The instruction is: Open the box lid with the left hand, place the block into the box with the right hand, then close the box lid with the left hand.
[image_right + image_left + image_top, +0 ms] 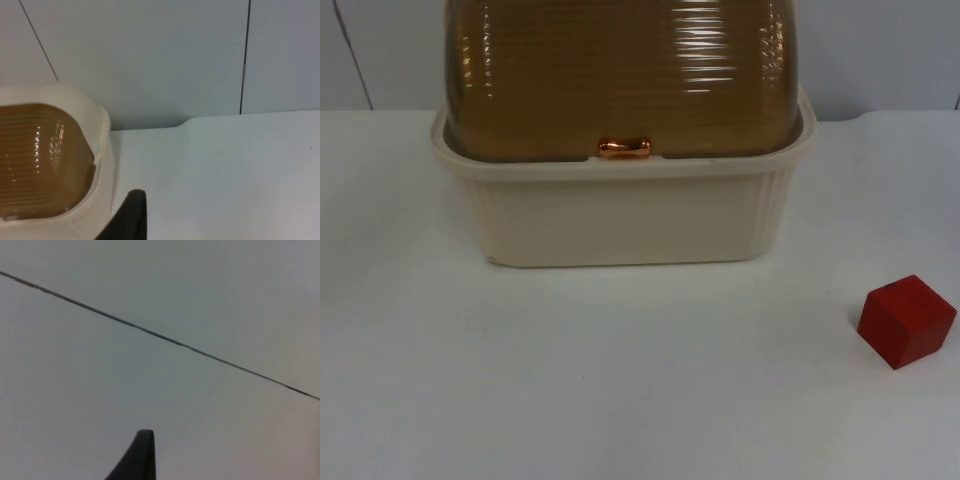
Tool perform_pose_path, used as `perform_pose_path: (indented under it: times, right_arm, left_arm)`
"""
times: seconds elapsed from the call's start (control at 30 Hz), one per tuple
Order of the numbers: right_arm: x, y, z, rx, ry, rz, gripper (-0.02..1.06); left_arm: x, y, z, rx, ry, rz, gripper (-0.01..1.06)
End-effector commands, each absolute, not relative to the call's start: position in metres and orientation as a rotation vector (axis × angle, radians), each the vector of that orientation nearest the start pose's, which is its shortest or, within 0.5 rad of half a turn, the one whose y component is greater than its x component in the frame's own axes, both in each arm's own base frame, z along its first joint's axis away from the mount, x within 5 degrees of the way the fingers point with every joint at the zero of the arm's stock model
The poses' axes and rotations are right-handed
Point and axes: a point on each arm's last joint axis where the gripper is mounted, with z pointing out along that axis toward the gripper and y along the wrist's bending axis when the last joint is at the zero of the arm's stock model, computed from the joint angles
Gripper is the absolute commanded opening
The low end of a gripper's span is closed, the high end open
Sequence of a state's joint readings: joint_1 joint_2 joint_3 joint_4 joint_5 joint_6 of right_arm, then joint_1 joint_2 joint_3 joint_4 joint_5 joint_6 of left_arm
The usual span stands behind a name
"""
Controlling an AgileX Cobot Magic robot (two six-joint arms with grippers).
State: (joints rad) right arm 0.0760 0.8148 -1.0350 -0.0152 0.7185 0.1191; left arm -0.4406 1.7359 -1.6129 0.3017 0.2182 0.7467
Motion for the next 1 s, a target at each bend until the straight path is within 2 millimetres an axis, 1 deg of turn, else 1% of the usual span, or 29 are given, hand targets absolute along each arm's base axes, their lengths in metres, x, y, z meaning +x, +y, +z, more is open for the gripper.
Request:
perform_pose_path:
  times: [0.0,0.07,0.1,0.13,0.17,0.27,0.3,0.33,0.37,0.4,0.47,0.5,0.53,0.6,0.7,0.73,0.77,0.8,0.83,0.9,0.93,0.97]
  right_arm:
    - [0.146,0.010,0.419,0.035,1.972,0.107,1.04]
    - [0.146,0.010,0.419,0.031,1.967,0.105,1.04]
    - [0.146,0.010,0.420,0.030,1.962,0.102,1.04]
    - [0.146,0.010,0.420,0.030,1.957,0.103,1.04]
    - [0.146,0.010,0.420,0.030,1.957,0.103,1.04]
    - [0.147,0.010,0.422,0.017,1.936,0.096,1.04]
    - [0.147,0.010,0.422,0.006,1.929,0.089,1.04]
    - [0.147,0.010,0.422,0.006,1.929,0.089,1.04]
    - [0.147,0.010,0.424,0.004,1.914,0.085,1.04]
    - [0.148,0.010,0.425,0.003,1.903,0.083,1.04]
    - [0.148,0.009,0.426,-0.002,1.885,0.068,1.04]
    - [0.148,0.009,0.426,-0.002,1.885,0.068,1.04]
    - [0.149,0.009,0.427,-0.004,1.880,0.064,1.04]
    - [0.149,0.009,0.427,-0.007,1.879,0.054,1.04]
    - [0.148,0.008,0.426,-0.011,1.884,0.041,1.04]
    - [0.148,0.008,0.426,-0.011,1.884,0.041,1.04]
    - [0.148,0.008,0.426,-0.011,1.884,0.041,1.04]
    - [0.148,0.008,0.426,-0.011,1.884,0.041,1.04]
    - [0.148,0.008,0.426,-0.011,1.884,0.041,1.04]
    - [0.148,0.008,0.426,-0.010,1.888,0.041,1.04]
    - [0.148,0.008,0.426,-0.010,1.888,0.041,1.04]
    - [0.148,0.008,0.425,-0.010,1.893,0.040,1.04]
  left_arm:
    - [0.382,-0.179,0.394,1.147,1.394,0.417,1.05]
    - [0.381,-0.179,0.393,1.138,1.419,0.392,1.05]
    - [0.376,-0.180,0.392,1.158,1.457,0.376,1.05]
    - [0.370,-0.180,0.389,1.192,1.533,0.351,1.05]
    - [0.370,-0.180,0.389,1.192,1.533,0.351,1.05]
    - [0.339,-0.186,0.375,1.291,1.830,0.136,1.05]
    - [0.326,-0.190,0.368,1.366,1.887,0.078,1.05]
    - [0.326,-0.190,0.368,1.366,1.887,0.078,1.05]
    - [0.310,-0.198,0.352,1.502,1.904,0.089,1.05]
    - [0.301,-0.205,0.342,1.576,1.876,0.140,1.05]
    - [0.292,-0.212,0.314,1.613,1.821,0.248,1.05]
    - [0.292,-0.212,0.314,1.613,1.821,0.248,1.05]
    - [0.287,-0.216,0.301,1.649,1.783,0.303,1.05]
    - [0.284,-0.221,0.278,1.641,1.725,0.368,1.05]
    - [0.277,-0.222,0.255,1.650,1.563,0.521,1.05]
    - [0.277,-0.222,0.255,1.650,1.563,0.521,1.05]
    - [0.273,-0.223,0.248,1.609,1.556,0.506,1.05]
    - [0.270,-0.222,0.241,1.625,1.499,0.546,1.05]
    - [0.268,-0.222,0.238,1.589,1.481,0.555,1.05]
    - [0.266,-0.219,0.232,1.482,1.504,0.555,1.05]
    - [0.266,-0.219,0.232,1.482,1.504,0.555,1.05]
    - [0.265,-0.218,0.231,1.438,1.545,0.524,1.05]
